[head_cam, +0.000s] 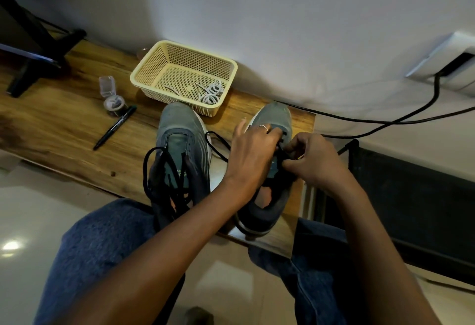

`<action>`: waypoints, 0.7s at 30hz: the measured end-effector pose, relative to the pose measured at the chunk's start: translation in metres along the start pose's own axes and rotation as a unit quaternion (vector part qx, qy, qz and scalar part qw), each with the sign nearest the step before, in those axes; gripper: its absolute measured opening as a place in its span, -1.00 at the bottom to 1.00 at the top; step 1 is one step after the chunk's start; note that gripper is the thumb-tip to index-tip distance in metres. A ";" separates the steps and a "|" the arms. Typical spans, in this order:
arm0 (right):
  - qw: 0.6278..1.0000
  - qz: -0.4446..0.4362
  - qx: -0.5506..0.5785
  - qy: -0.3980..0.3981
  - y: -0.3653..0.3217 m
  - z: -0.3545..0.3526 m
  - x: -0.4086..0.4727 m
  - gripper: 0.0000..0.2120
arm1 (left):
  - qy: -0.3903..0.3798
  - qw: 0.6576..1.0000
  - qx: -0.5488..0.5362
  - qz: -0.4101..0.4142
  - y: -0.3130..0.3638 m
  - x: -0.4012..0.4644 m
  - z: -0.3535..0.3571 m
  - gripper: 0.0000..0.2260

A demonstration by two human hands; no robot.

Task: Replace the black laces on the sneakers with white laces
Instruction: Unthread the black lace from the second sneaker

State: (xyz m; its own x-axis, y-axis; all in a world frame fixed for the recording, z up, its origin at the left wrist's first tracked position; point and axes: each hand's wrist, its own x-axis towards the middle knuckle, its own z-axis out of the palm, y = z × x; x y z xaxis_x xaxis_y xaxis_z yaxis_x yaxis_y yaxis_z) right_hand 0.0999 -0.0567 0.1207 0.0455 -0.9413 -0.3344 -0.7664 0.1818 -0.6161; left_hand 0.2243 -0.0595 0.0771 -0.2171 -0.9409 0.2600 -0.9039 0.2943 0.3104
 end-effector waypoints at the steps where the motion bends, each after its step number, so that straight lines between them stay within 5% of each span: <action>1: 1.000 0.008 0.010 0.002 0.001 -0.001 0.000 -0.83 | 0.006 1.000 -0.029 -0.003 0.001 -0.001 -0.001 -0.87; 4: 0.999 0.030 0.028 -0.004 0.001 -0.002 0.000 -0.83 | 0.020 0.984 -0.154 -0.086 -0.001 -0.003 -0.003 -0.93; 7: 0.999 0.044 0.031 -0.002 0.001 -0.002 0.000 -0.82 | 0.035 0.933 -0.287 -0.213 -0.005 0.001 0.001 -0.96; 9: 0.999 0.046 0.026 0.003 0.002 -0.001 -0.001 -0.83 | 0.034 0.927 -0.304 -0.216 -0.005 0.002 0.002 -0.96; 16: 0.999 0.040 -0.019 0.008 -0.001 0.000 -0.001 -0.85 | -0.050 0.997 -0.014 -0.056 -0.002 0.002 -0.004 -0.74; 21: 0.999 0.044 -0.010 0.005 -0.003 -0.001 -0.002 -0.82 | -0.016 1.000 0.001 -0.026 -0.003 0.002 -0.008 -0.83</action>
State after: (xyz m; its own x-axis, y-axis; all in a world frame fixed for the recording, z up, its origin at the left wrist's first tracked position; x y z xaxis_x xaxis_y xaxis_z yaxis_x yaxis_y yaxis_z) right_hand 0.1015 -0.0560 0.1238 -0.0292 -0.9245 -0.3801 -0.7794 0.2591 -0.5704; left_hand 0.2292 -0.0609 0.0845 -0.1809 -0.9600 0.2135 -0.9153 0.2438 0.3205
